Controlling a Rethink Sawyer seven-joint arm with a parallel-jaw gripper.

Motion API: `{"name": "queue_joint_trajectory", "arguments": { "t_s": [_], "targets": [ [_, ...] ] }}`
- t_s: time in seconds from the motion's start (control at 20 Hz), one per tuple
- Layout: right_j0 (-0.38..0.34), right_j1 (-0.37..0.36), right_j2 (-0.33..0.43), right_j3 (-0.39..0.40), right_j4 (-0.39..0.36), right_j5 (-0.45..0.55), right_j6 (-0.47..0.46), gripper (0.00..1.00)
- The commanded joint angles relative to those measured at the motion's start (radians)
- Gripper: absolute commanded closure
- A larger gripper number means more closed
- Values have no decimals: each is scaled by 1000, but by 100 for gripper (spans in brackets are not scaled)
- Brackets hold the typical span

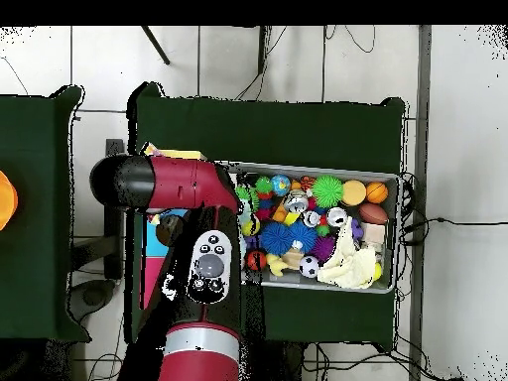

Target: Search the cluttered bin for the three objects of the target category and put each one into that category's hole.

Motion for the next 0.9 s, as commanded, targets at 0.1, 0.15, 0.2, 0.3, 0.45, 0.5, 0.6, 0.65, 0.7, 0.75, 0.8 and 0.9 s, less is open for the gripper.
{"name": "queue_joint_trajectory", "arguments": {
  "t_s": [0.1,0.15,0.2,0.3,0.45,0.5,0.6,0.65,0.7,0.75,0.8,0.9],
  "targets": [
    [-22,-7,45,66,1,-15,184,0],
    [-23,-7,45,65,1,-14,184,0],
    [-24,-7,46,65,2,-13,182,0],
    [-25,-9,46,69,2,-17,181,0],
    [-25,-9,46,68,2,-16,181,0],
    [-26,-9,46,69,2,-18,182,0],
    [-28,-7,47,64,1,-19,178,0],
    [-27,-8,46,64,0,-20,178,0],
    [-26,-6,41,61,-3,-23,180,0],
    [-29,-9,45,69,0,-25,179,0],
    [-25,-10,40,74,-5,-35,180,0],
    [-28,-10,46,76,-3,-34,176,0]
  ]
}}
